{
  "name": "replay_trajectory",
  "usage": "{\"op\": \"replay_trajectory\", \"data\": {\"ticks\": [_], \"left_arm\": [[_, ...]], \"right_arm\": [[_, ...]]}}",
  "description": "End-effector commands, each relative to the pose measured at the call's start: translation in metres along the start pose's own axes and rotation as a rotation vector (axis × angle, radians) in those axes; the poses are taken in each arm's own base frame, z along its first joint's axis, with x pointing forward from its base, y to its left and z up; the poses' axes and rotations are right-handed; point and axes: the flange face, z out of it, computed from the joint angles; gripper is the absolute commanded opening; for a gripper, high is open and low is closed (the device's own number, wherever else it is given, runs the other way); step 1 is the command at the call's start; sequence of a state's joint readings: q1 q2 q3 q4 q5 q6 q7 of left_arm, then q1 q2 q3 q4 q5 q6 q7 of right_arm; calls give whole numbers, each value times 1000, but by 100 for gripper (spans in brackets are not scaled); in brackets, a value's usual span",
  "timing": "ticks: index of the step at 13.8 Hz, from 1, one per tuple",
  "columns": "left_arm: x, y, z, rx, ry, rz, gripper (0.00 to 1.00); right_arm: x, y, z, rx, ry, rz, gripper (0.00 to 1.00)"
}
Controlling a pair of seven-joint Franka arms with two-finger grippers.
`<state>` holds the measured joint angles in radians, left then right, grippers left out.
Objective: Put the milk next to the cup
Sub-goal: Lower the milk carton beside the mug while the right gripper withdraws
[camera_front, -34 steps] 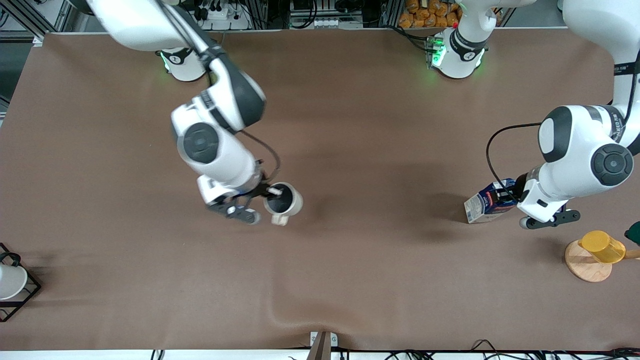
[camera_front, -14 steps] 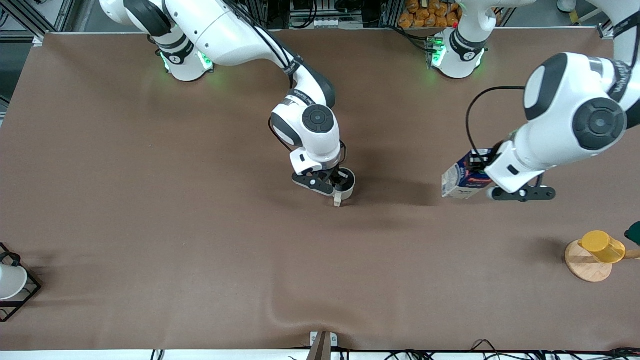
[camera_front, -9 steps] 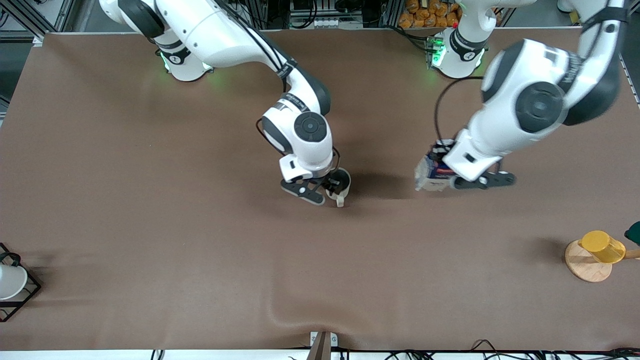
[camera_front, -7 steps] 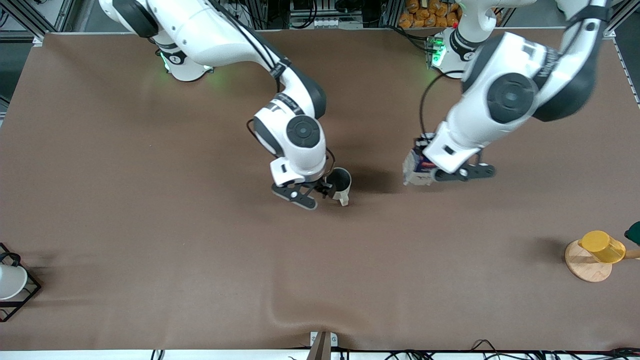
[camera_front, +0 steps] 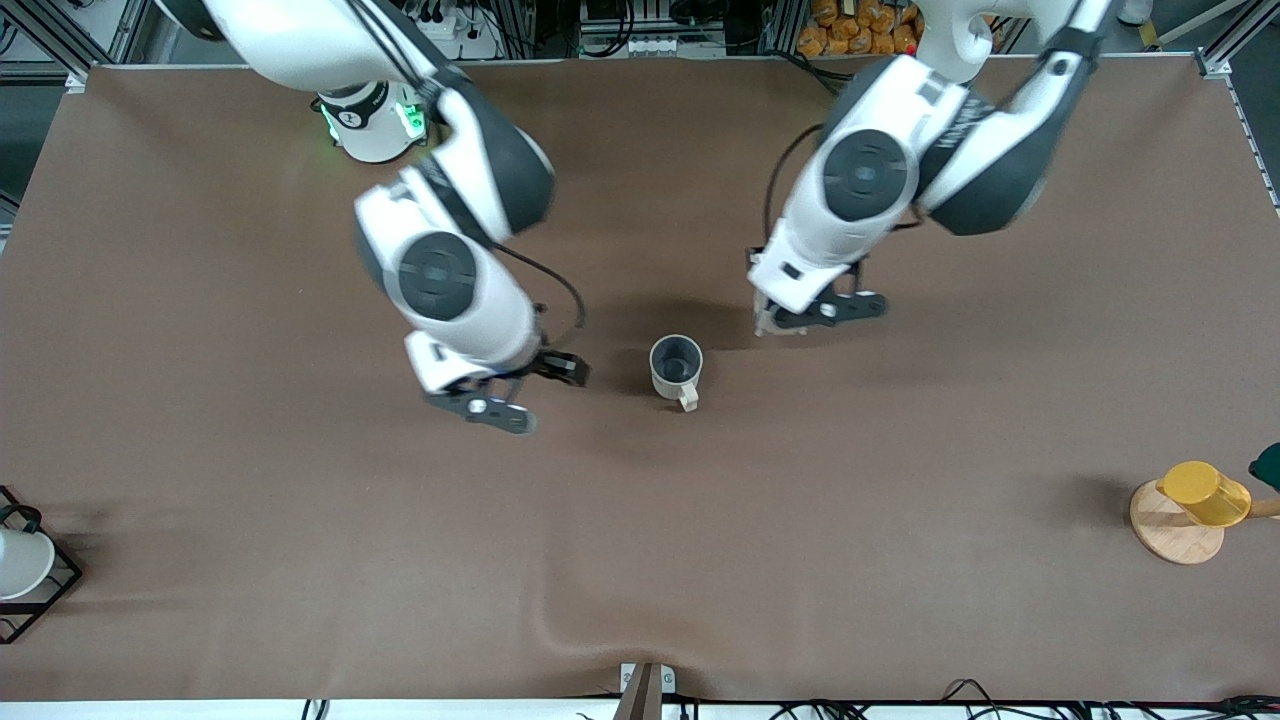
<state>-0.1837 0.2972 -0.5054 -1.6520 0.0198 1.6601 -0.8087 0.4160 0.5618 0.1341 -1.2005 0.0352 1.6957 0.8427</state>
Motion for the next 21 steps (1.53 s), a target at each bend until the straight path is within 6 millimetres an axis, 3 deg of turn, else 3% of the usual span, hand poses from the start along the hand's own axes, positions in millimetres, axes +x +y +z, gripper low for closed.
{"op": "replay_trajectory", "data": {"ticks": [1,4,7,10,12,14,19,21], "left_arm": [[-16,39,15,-4,5,-7,55],[-27,72,42,-11,-14,-15,55],[-38,107,58,-20,-17,-22,55],[-37,124,70,-41,-18,-8,55],[-32,126,74,-54,-11,-9,55],[-28,125,72,-60,7,-3,55],[-16,127,74,-90,26,-4,55],[-12,127,76,-93,25,-7,55]], "right_arm": [[11,43,-37,1,-8,-78,100],[52,123,-76,-3,-19,-151,100],[68,194,-113,-3,-52,-270,100],[52,223,-157,9,-23,-349,100],[12,235,-213,16,42,-515,100],[8,236,-219,26,56,-555,100],[23,251,-217,43,74,-527,100],[41,282,-219,67,91,-479,100]]}}
